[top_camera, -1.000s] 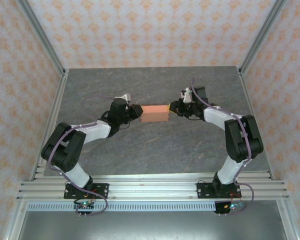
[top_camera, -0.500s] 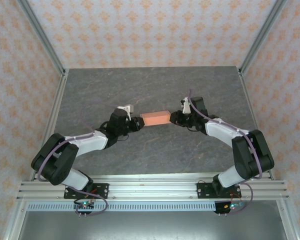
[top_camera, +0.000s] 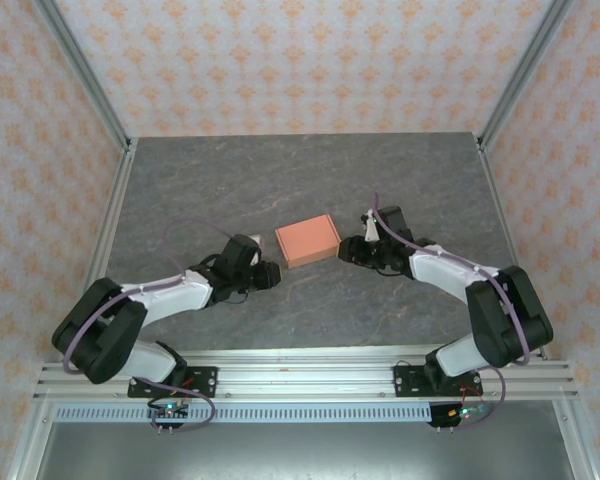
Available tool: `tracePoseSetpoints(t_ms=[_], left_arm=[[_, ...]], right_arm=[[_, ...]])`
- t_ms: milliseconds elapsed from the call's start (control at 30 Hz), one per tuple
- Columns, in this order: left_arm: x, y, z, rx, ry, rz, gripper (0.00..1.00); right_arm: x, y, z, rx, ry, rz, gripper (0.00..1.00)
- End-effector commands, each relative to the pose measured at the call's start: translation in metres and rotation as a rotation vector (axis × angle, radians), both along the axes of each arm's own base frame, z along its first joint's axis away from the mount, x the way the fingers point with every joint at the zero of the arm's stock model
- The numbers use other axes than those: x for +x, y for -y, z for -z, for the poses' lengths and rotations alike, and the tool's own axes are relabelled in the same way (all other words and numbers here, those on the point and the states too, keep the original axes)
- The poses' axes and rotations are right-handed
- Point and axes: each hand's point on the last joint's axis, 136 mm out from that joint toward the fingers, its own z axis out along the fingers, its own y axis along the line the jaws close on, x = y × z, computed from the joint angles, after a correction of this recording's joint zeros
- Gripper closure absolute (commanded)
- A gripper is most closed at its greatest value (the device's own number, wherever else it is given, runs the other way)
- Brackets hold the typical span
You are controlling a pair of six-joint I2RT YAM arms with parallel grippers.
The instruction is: Fold the paper box
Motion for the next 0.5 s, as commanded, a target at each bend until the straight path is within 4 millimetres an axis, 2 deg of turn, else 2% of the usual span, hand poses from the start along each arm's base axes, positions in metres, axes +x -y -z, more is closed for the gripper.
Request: tracePoseSetpoints(t_ms=[0,33,100,233,300,367,467], left_arm=[[0.017,-0.022,-0.026,0.054,0.078,-0.070,0.62],[0.022,-0.034,-0.032,0.072,0.098,-0.106,0.61],[0.032,-0.070,-0.048,0.146,0.162,-0.227,0.55],[0.040,-0.139,-0.097,0.345,0.377,-0.446,0.31],[0.038,-0.166,-0.124,0.419,0.506,-0.553,0.16],[0.032,-0.188,-0.144,0.473,0.601,-0.649,0.04],[0.026,-0.217,-0.159,0.535,0.658,-0.765,0.00]], right_arm=[[0.025,0.013,-0.034,-0.095,0.111,0.047,0.50],[0.032,0.024,-0.038,-0.160,0.129,0.091,0.48],[0.047,0.063,-0.050,-0.347,0.188,0.228,0.44],[0.061,0.126,-0.092,-0.605,0.372,0.463,0.33],[0.060,0.148,-0.110,-0.692,0.457,0.552,0.25],[0.057,0.167,-0.121,-0.761,0.513,0.633,0.15],[0.050,0.186,-0.129,-0.810,0.567,0.722,0.03]])
